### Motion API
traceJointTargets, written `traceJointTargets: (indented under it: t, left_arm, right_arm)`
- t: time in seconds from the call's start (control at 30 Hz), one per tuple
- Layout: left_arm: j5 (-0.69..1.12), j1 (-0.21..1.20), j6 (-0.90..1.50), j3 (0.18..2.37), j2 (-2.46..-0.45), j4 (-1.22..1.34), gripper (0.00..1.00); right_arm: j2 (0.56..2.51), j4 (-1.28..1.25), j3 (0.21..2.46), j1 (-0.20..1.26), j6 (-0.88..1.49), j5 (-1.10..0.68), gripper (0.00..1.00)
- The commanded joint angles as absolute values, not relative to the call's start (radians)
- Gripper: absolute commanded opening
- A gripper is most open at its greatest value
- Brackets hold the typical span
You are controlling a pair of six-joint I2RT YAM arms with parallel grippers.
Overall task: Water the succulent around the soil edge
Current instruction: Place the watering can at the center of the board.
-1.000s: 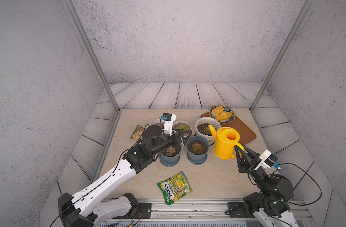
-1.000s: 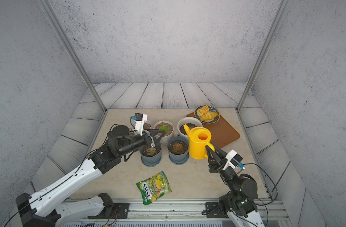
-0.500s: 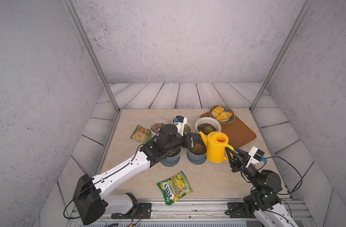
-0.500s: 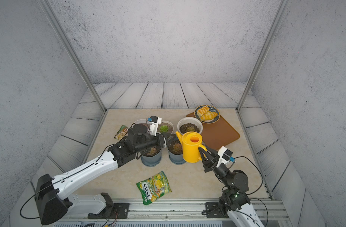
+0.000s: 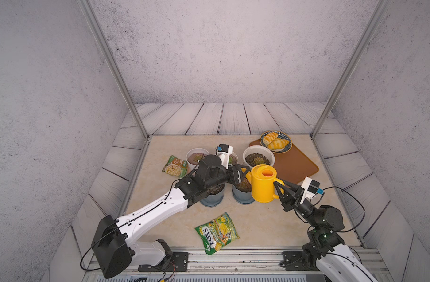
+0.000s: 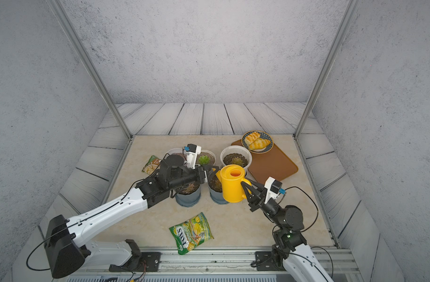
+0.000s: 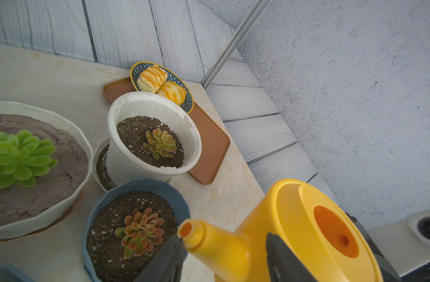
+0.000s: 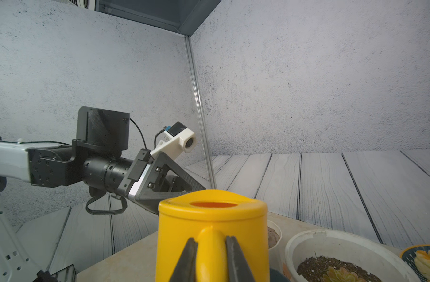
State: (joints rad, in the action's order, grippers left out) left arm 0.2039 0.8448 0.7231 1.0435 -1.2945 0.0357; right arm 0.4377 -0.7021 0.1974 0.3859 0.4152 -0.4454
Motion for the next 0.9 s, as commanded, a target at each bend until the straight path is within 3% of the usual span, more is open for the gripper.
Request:
traceJointTargets:
  t: [0.0,0.27,0.47,0.6,0.87]
  left_arm:
    - [0.166,0.848,0.713,1.018,-1.31,0.055,0.59]
    - [0.237,0.848,0.741,1.089,-1.394,0.092,0.54]
    - [0.256,0.848,0.767,1.139,-1.425,0.081,0.41]
    - [0.258,0.848,0.744,1.177,-1.426,0.055,0.3]
    - [0.236,0.848,0.641,1.228,-1.449,0.035,0.26]
  right_arm:
    - [0.43,-0.778,0.238,0.385,0.432,-0.468,0.0]
    - [0.45,-0.734,0.274,0.385,0.424,-0.498,0.0]
    - [0.467,-0.478,0.376,0.387,0.393,-0.504,0.0]
    - [0.481,-0.168,0.485,0.39,0.296,-0.532,0.0]
    - [0.498,0.128,0.569,0.414,0.289,-0.58,0.0]
